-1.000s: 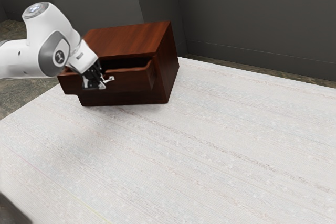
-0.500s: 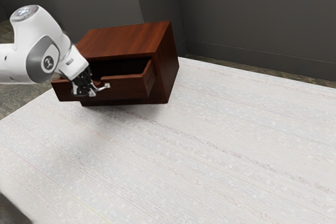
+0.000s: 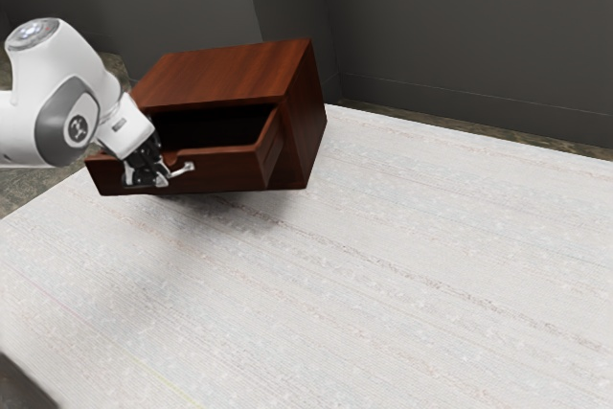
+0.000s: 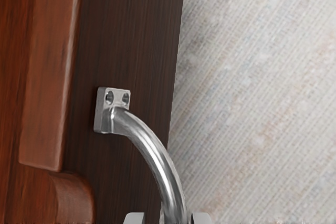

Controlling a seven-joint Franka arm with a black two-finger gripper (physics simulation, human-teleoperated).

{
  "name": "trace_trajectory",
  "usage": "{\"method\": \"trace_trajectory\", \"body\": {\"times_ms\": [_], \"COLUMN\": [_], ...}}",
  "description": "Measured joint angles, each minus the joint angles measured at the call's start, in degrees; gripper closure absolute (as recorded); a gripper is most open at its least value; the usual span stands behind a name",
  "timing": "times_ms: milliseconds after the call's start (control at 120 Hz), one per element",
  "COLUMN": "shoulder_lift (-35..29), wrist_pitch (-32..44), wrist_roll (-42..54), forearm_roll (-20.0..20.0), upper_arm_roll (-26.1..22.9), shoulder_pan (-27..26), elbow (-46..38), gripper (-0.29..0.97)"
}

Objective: Pull the drawer handle with one arm to open the drawer

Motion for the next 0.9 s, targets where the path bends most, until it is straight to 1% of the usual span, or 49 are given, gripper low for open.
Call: {"method": "trace_trajectory", "body": {"times_ms": [458, 692, 792, 858, 900], "shoulder_lift": [-3.99, -7.79, -12.88, -18.10, -22.01], "wrist_pitch": [0.66, 0.70, 0.26, -1.18, -3.12], "wrist_roll": [-0.18, -0.25, -0.27, -0.28, -0.28], "forearm_roll": [-0.45, -0.98, -1.13, -1.18, -1.20], "upper_arm_roll": [-0.09, -0.08, -0.09, -0.10, -0.09], "shoulder_pan": [-0.31, -0.57, -0.55, -0.54, -0.55], "elbow": [-4.55, -7.83, -10.05, -10.72, -10.56], "gripper": [0.66, 0.67, 0.66, 0.64, 0.60]}}
